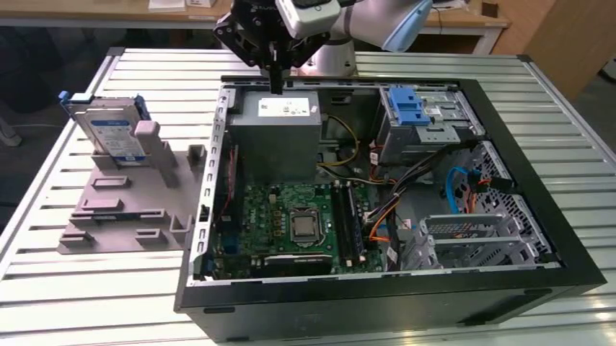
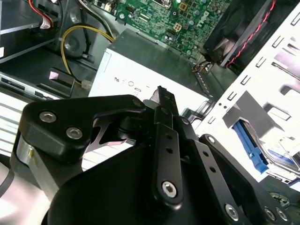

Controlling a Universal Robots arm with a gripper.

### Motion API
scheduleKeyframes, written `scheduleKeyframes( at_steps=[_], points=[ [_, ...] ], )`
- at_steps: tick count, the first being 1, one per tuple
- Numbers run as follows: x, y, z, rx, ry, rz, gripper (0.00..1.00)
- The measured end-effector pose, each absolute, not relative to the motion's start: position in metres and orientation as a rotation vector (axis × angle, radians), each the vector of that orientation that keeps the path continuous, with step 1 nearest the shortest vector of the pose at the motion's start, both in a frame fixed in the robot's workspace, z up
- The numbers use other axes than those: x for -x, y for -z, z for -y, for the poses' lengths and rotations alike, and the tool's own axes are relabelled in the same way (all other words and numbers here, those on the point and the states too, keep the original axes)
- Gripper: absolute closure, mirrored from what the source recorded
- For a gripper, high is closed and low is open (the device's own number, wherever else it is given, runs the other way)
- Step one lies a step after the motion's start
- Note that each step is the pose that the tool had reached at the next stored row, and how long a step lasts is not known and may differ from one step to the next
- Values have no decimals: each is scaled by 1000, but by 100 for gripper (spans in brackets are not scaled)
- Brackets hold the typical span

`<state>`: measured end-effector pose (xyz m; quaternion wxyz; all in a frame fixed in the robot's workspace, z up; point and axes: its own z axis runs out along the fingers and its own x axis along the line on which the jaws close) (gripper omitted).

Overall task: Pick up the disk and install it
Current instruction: 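Reach for the disk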

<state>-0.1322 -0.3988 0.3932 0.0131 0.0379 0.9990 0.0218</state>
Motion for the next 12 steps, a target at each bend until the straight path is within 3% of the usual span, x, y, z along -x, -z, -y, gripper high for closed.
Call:
scheduleKeyframes(
  at_steps=[12],
  points=[
    [142, -393, 399, -118, -68, -3113, 89]
  ],
)
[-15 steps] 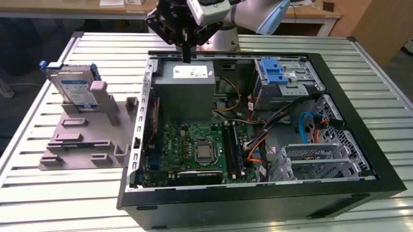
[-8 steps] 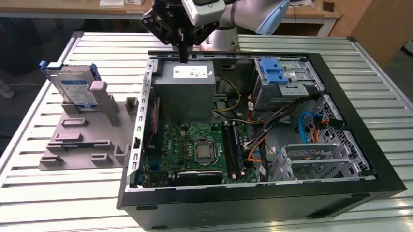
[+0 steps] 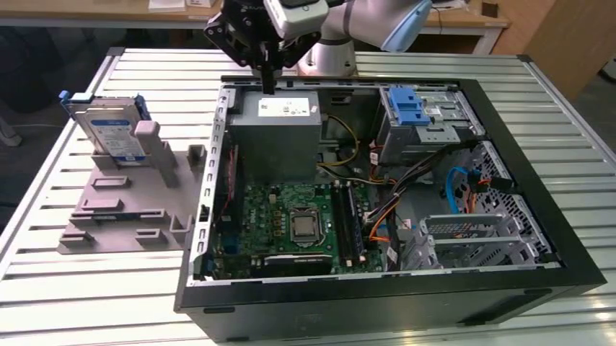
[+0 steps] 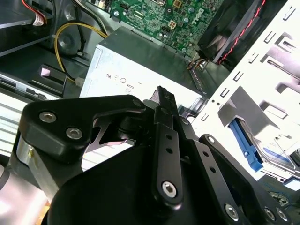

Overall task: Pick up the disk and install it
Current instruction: 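Reach for the disk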

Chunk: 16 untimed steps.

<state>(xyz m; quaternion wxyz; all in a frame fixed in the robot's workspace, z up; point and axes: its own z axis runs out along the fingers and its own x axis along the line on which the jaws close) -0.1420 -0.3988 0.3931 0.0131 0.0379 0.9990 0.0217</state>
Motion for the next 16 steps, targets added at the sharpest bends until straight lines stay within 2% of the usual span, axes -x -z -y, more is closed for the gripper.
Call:
scheduleKeyframes(
  at_steps=[16],
  points=[
    [154, -393, 399, -118, -68, -3113, 89]
  ],
)
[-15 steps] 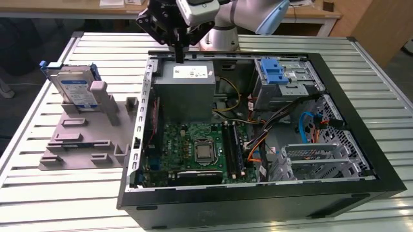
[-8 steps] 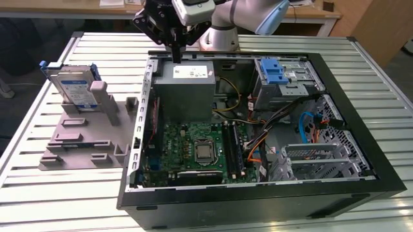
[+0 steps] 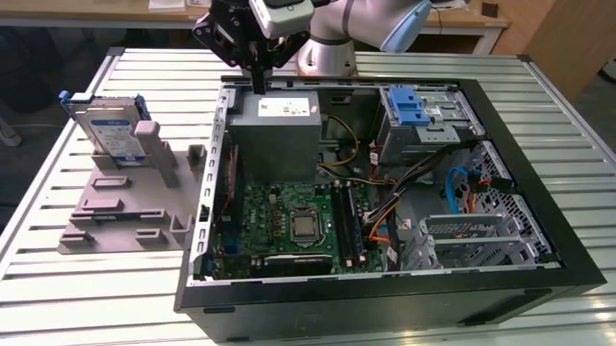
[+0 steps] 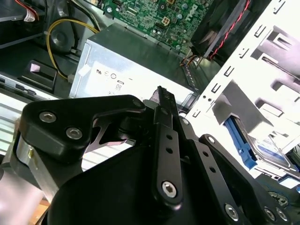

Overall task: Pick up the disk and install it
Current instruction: 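Reach for the disk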

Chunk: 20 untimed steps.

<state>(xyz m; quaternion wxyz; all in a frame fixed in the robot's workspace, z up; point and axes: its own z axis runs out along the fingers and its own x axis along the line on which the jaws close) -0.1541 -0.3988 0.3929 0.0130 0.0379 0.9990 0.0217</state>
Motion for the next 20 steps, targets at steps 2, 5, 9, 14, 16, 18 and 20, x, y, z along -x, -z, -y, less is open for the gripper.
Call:
scheduleKeyframes(
  at_steps=[2, 5, 9, 14, 16, 18, 20],
  points=[
    [156, -393, 399, -118, -68, -3113, 89],
    [158, -393, 399, -118, -68, -3113, 89],
    [161, -393, 399, -118, -68, -3113, 89],
    [167, -393, 399, -118, -68, -3114, 89],
    [170, -393, 399, -118, -68, -3114, 89],
    [173, -393, 399, -118, -68, -3114, 89],
    [175, -392, 399, -118, -68, -3115, 89]
  ],
)
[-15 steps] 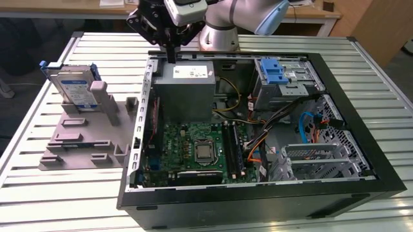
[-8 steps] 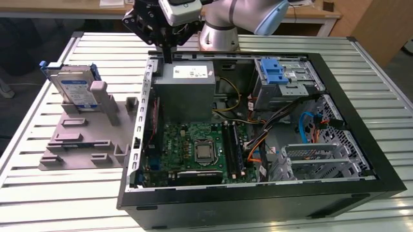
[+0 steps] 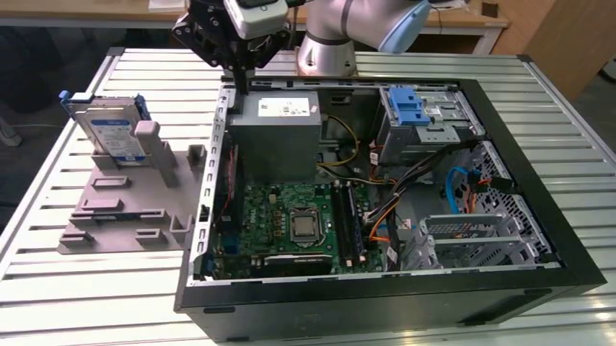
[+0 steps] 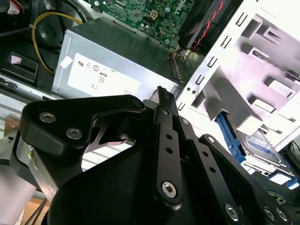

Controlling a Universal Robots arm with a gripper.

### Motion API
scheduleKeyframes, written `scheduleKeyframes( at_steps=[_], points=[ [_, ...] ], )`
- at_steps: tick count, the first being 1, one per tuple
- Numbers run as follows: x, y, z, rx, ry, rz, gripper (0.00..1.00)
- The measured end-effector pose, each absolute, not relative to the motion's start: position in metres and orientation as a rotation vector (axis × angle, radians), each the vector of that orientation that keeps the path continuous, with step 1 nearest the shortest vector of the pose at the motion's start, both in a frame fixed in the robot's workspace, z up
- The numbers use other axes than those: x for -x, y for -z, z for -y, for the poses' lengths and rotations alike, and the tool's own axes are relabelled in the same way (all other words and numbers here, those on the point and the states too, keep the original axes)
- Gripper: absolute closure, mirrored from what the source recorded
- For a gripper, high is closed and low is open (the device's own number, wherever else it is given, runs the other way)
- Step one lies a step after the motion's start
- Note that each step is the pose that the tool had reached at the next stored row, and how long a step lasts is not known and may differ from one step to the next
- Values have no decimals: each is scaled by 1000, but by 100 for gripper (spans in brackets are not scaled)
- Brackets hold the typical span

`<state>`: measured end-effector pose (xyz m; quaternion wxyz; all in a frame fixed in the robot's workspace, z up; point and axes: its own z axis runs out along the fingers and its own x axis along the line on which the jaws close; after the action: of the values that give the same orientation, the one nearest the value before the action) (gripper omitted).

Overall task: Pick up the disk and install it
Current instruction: 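Reach for the disk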

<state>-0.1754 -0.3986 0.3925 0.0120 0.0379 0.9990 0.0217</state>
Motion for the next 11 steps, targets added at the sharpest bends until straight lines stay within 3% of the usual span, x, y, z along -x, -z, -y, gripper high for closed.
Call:
scheduleKeyframes(
  at_steps=[11],
  points=[
    [190, -392, 398, -118, -67, -3116, 89]
  ],
)
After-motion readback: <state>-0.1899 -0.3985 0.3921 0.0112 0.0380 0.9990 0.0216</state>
